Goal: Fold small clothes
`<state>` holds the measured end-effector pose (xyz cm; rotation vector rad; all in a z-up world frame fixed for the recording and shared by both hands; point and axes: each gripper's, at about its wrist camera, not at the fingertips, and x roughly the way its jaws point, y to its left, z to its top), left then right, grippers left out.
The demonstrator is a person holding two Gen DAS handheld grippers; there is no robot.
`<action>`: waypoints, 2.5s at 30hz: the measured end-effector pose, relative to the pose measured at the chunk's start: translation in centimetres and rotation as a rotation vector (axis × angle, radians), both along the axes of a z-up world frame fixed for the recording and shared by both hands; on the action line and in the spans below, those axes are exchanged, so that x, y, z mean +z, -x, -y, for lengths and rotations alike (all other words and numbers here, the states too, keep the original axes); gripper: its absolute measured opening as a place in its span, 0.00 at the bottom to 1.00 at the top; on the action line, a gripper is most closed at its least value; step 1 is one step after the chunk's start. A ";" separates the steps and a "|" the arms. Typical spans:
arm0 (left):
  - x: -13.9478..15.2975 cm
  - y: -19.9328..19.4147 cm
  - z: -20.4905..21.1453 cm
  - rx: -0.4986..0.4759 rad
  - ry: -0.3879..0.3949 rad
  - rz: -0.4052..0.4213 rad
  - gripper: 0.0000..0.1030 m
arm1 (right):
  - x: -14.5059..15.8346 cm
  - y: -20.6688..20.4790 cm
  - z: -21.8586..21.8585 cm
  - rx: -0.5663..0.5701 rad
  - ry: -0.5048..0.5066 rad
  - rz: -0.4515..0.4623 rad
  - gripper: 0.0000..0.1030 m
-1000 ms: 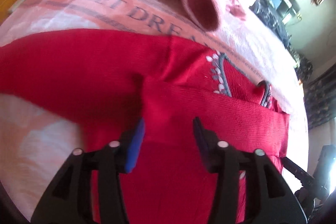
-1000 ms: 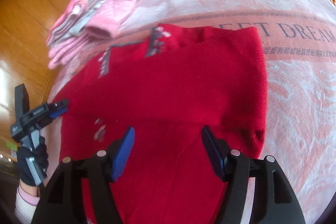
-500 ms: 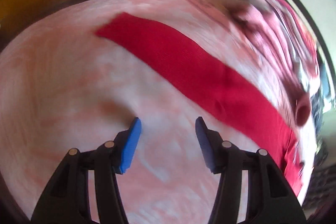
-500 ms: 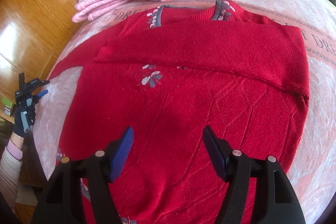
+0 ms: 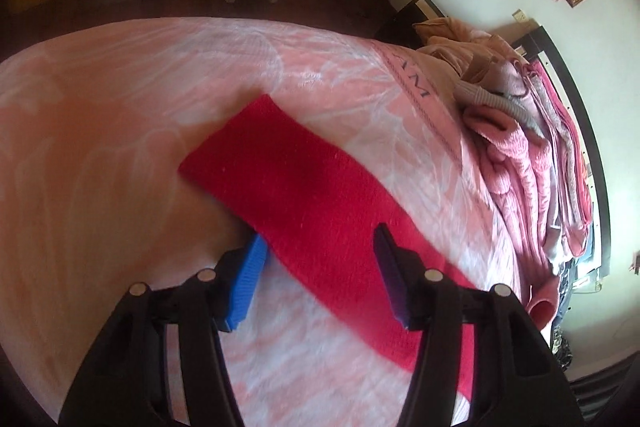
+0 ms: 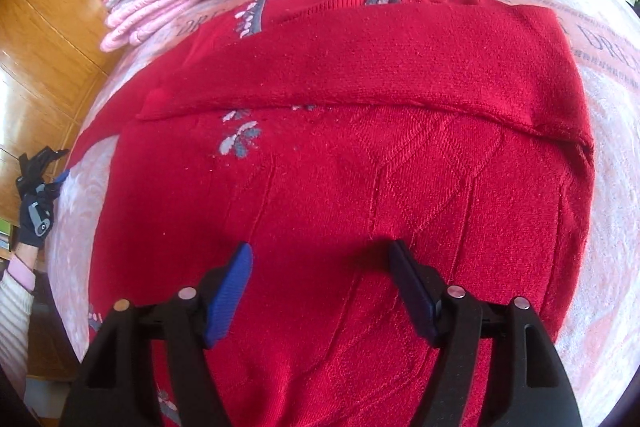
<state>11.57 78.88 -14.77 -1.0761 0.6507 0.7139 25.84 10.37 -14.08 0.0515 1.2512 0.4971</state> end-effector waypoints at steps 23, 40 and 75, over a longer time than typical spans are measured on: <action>8.5 -8.1 10.7 -0.272 -0.259 0.011 0.08 | 1.0 1.8 2.1 -0.036 -0.014 0.053 0.68; 7.5 -21.0 39.6 -0.770 -0.226 0.094 0.08 | 0.7 3.6 5.8 -0.048 -0.056 0.084 0.69; -0.2 -20.2 34.1 -0.903 -0.167 -0.123 0.43 | 4.3 -5.3 2.3 -0.034 -0.190 0.061 0.68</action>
